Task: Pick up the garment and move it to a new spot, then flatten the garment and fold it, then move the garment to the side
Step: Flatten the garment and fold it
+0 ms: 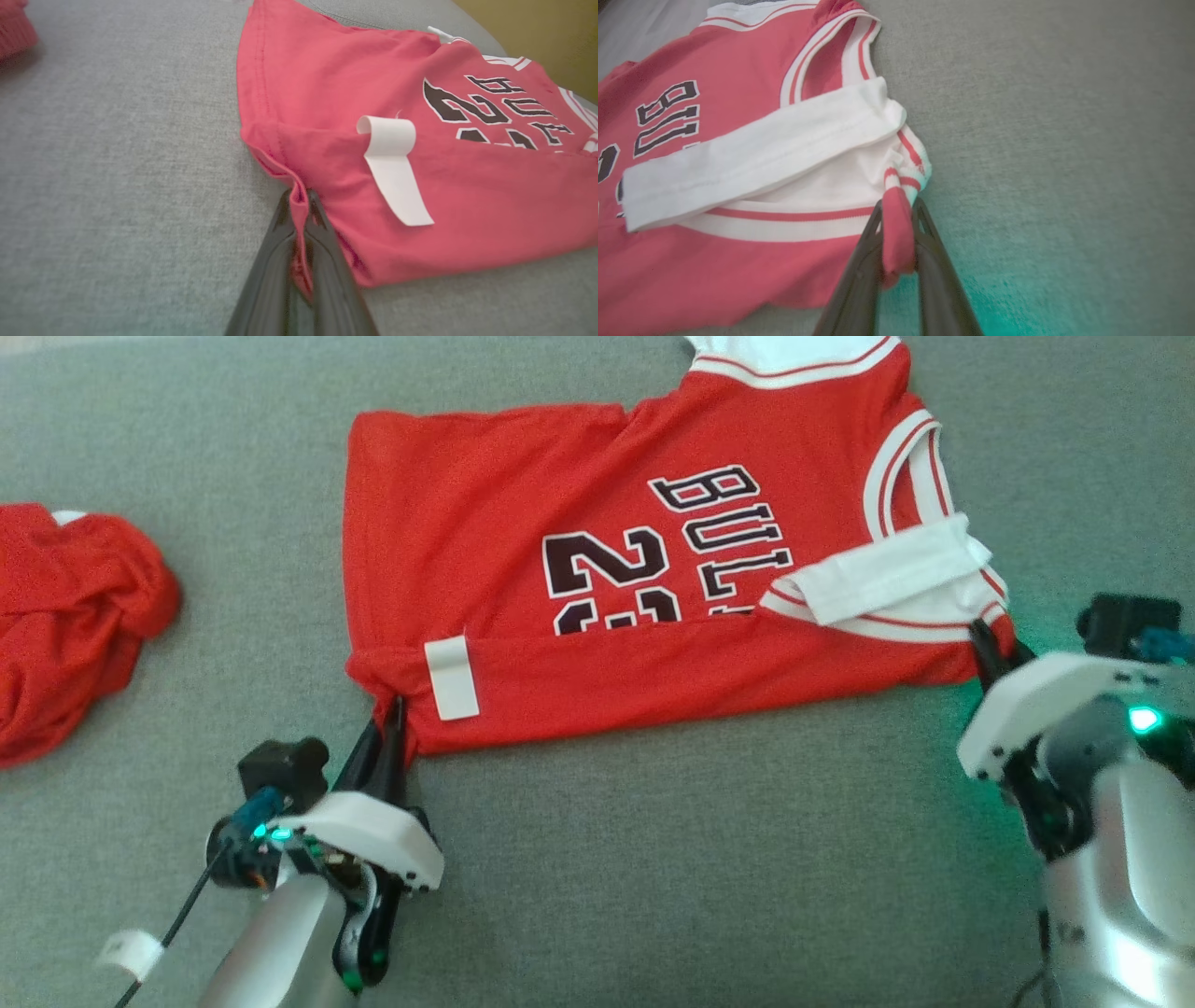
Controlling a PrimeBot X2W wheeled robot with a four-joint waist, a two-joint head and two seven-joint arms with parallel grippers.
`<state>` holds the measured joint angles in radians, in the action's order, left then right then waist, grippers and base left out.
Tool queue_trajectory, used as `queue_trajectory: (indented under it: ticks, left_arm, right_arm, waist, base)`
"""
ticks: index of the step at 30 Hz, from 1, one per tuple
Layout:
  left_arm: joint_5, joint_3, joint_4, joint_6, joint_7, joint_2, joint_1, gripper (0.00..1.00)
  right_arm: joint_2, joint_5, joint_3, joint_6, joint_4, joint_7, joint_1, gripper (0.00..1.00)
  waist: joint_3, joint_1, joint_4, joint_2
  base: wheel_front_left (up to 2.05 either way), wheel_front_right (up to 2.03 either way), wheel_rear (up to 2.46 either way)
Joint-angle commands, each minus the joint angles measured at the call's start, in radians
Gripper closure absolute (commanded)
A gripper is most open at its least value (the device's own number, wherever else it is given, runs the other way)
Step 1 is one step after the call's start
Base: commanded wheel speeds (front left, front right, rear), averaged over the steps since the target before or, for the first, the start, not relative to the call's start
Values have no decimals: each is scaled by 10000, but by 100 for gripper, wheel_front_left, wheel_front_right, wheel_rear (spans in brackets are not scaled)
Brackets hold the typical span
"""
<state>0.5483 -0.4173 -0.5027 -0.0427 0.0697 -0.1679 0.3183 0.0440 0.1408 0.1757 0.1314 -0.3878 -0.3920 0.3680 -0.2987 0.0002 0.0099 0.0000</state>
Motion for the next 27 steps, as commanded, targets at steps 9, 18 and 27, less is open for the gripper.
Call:
queue_trajectory:
  ticks: [9, 18, 27]
  left_arm:
    - [457, 444, 1297, -224, -934, -876, -1119, 100]
    - [707, 242, 3658, -1109, -2732, -1489, -2948, 0]
    - [702, 440, 4607, -1449, -2893, -1489, -2453, 0]
  right_arm:
    - [63, 512, 412, -7, 3435, -664, -2322, 100]
    - [63, 1502, 495, -7, 4493, -1097, -3957, 0]
    - [63, 785, 2, -7, 5196, -1286, -2881, 0]
  waist:
    - [706, -2, -215, 0]
    - [885, -2, -491, 0]
    - [831, -2, -388, 0]
  base:
    - [0, 0, 0]
    - [0, 0, 0]
    - [0, 0, 0]
